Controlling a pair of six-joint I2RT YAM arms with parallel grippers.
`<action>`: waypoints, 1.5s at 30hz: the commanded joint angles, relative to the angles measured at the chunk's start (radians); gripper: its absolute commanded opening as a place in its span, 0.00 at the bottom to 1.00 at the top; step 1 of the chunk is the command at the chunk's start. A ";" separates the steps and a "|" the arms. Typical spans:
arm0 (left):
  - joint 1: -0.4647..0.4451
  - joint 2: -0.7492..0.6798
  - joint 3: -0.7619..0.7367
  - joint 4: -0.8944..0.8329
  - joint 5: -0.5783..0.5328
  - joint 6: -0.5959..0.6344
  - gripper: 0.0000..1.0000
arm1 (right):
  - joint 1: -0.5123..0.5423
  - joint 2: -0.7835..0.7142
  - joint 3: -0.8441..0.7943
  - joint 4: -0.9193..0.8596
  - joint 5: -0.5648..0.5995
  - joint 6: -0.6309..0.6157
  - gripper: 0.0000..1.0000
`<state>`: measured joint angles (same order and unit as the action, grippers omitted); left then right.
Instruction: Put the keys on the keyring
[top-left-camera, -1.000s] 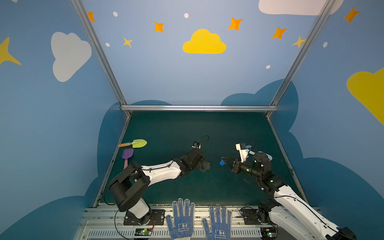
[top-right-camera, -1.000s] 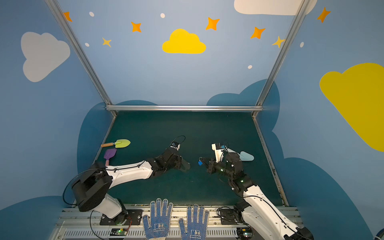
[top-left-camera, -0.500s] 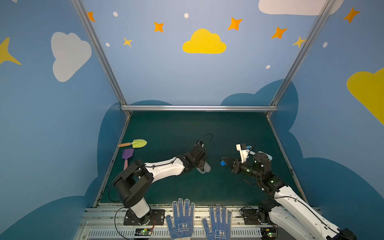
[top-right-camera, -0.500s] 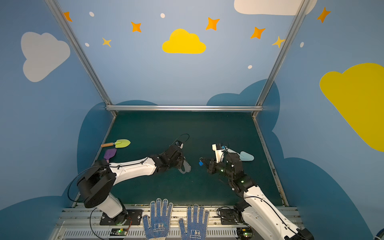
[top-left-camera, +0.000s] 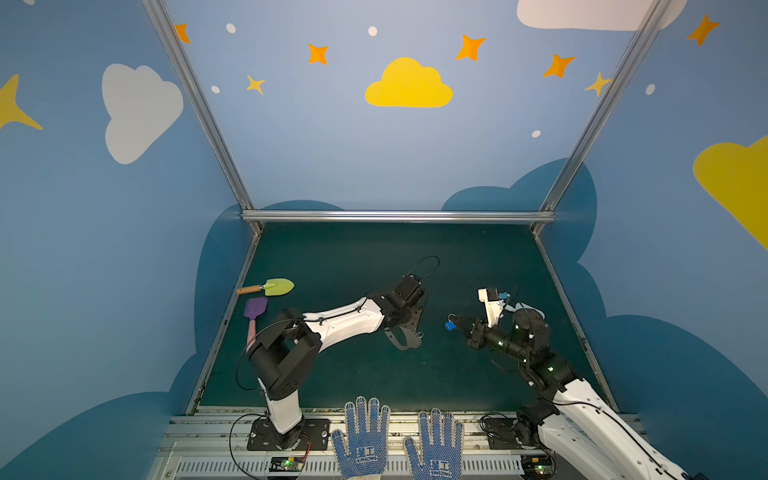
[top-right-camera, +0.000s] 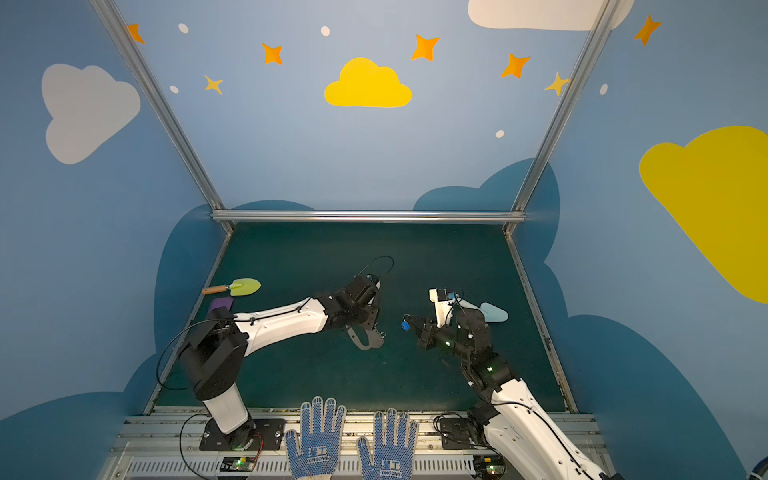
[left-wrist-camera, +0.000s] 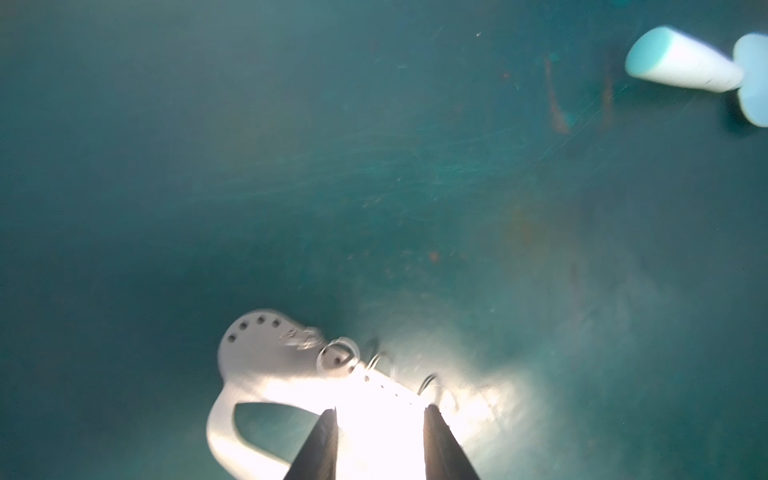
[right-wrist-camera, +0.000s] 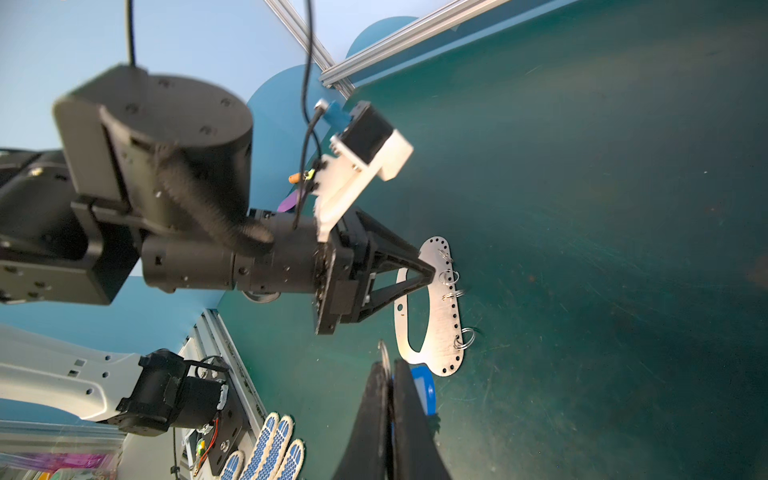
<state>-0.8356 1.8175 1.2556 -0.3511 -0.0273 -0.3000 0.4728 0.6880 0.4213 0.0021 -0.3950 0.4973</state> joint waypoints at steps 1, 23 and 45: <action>0.003 0.083 0.083 -0.159 0.042 0.019 0.37 | -0.007 -0.010 -0.005 -0.004 0.008 -0.011 0.00; 0.000 0.290 0.325 -0.392 0.012 0.045 0.28 | -0.020 -0.011 -0.021 0.009 0.002 -0.004 0.00; 0.002 0.151 0.345 -0.257 -0.037 0.078 0.04 | -0.026 -0.015 -0.017 0.014 0.002 0.005 0.00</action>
<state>-0.8379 2.0075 1.5620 -0.6697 -0.0406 -0.2523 0.4530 0.6853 0.4011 0.0032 -0.3927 0.5011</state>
